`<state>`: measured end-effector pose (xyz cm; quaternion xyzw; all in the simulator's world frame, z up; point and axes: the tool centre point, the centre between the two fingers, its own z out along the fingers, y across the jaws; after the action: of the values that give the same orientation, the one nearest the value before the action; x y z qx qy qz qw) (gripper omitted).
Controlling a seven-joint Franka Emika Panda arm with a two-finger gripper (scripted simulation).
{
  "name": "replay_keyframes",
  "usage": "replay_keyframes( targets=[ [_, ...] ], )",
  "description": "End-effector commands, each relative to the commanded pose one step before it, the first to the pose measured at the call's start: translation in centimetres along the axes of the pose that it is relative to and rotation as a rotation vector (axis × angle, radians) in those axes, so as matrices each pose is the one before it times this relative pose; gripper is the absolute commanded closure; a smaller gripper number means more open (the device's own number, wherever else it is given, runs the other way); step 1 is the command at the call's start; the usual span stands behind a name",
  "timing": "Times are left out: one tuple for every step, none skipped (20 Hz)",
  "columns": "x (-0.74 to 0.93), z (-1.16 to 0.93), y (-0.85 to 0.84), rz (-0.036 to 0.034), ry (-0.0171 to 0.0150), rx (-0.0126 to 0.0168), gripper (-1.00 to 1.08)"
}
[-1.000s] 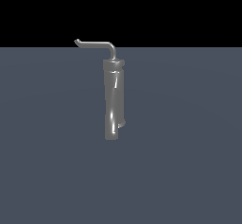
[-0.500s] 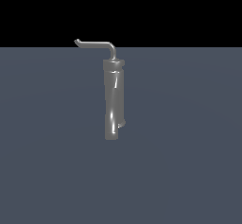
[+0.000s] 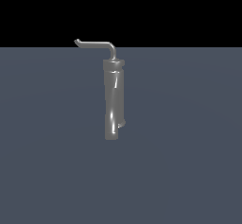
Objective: Turn on the faucet by rotating a designated handle.
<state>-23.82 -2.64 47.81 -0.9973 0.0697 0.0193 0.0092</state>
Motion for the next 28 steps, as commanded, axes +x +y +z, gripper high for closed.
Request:
replay_keyframes(
  targets=[
    [0.778,0.114,-0.299,0.03194,-0.00121,0.00782,1.08],
    [0.360,0.057,-0.154,0.01511,-0.00060,0.00349,1.08],
    [0.382,0.066,-0.174,0.01622,-0.00072,0.00362,1.08],
    [0.404,0.076,-0.193,0.01740,-0.00084,0.00375,1.08],
    [0.425,0.087,-0.214,0.01856,-0.00097,0.00384,1.08],
    [0.445,0.099,-0.238,0.01973,-0.00111,0.00390,1.08],
    [0.464,0.112,-0.262,0.02094,-0.00125,0.00394,1.08],
    [0.471,0.123,-0.282,0.02166,-0.00136,0.00386,1.08],
    [0.467,0.133,-0.297,0.02193,-0.00143,0.00369,1.08],
    [0.459,0.141,-0.310,0.02204,-0.00148,0.00348,1.08],
    [0.451,0.150,-0.322,0.02217,-0.00152,0.00328,1.08],
    [0.442,0.158,-0.334,0.02227,-0.00155,0.00307,1.08],
    [0.433,0.166,-0.346,0.02239,-0.00156,0.00286,1.08],
    [0.423,0.175,-0.358,0.02248,-0.00156,0.00265,1.08],
    [0.413,0.183,-0.369,0.02260,-0.00155,0.00245,1.08],
    [0.403,0.191,-0.380,0.02269,-0.00152,0.00225,1.08],
    [0.392,0.199,-0.391,0.02278,-0.00149,0.00205,1.08],
    [0.380,0.208,-0.401,0.02288,-0.00144,0.00185,1.08],
    [0.368,0.216,-0.411,0.02296,-0.00138,0.00166,1.08],
    [0.356,0.224,-0.421,0.02303,-0.00130,0.00147,1.08],
    [0.343,0.231,-0.430,0.02310,-0.00122,0.00128,1.08],
    [0.330,0.239,-0.439,0.02318,-0.00112,0.00110,1.08],
    [0.317,0.247,-0.447,0.02324,-0.00101,0.00093,1.08],
    [0.302,0.254,-0.455,0.02330,-0.00089,0.00077,1.08],
    [0.288,0.262,-0.463,0.02336,-0.00076,0.00061,1.08],
    [0.274,0.269,-0.469,0.02341,-0.00062,0.00046,1.08],
    [0.259,0.277,-0.476,0.02345,-0.00048,0.00032,1.08],
    [0.244,0.284,-0.482,0.02350,-0.00032,0.00019,1.08]
  ],
)
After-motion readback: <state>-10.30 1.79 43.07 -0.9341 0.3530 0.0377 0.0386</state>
